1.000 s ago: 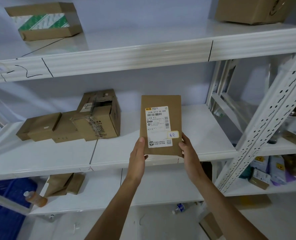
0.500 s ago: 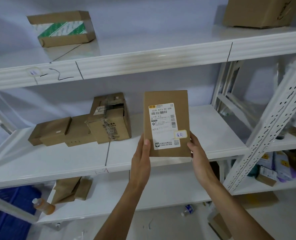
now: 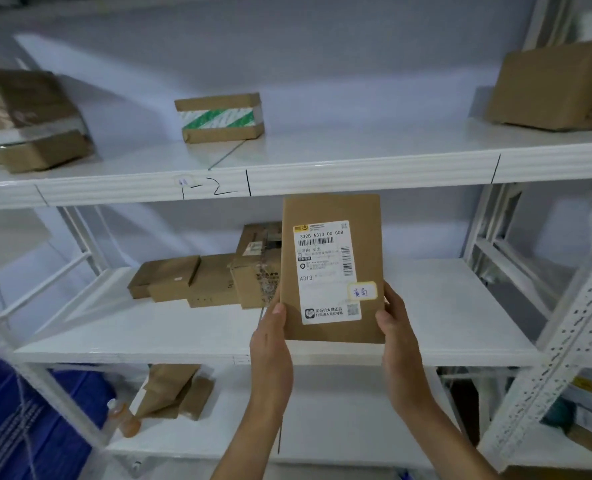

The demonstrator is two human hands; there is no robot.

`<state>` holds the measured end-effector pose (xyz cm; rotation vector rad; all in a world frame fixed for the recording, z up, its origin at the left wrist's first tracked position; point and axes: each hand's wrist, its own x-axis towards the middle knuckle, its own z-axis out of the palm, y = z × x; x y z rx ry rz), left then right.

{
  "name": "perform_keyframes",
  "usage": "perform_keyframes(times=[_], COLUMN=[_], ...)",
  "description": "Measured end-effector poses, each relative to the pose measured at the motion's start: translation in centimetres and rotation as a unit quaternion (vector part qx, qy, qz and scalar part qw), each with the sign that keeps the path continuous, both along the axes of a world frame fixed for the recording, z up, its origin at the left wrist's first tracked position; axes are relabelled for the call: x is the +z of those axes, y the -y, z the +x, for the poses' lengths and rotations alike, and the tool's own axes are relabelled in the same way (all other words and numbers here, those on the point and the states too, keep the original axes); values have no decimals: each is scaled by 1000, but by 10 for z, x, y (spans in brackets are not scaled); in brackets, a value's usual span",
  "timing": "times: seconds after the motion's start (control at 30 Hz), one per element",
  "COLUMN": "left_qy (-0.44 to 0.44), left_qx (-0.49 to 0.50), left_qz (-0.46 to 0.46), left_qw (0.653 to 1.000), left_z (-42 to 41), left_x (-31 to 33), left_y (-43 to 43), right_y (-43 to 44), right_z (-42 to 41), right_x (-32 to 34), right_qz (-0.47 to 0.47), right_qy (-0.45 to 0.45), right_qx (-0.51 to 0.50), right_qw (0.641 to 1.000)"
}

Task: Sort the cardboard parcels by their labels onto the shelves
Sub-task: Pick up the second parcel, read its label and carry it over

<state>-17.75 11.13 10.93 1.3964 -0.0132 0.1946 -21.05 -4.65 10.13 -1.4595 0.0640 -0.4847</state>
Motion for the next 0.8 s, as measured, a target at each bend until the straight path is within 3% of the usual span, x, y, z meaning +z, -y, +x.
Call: perform_keyframes(times=[0.3,0.5,0.8], left_qy=[98,100,133], left_qx=[9,37,-26], left_qz=[66,34,-2], left_qw=[993,994,991], left_z=[-42,-48,14], left_x=[61,84,131], left_y=[-43,-73,-147], right_y=[-33,-67,-127], right_z=[-16,-17,23], right_x=[44,71,133], right_qz=[-1,-43,-142], right_qy=[48,56,106], right_qx=[-8,-7,7], right_qw=[999,997,984])
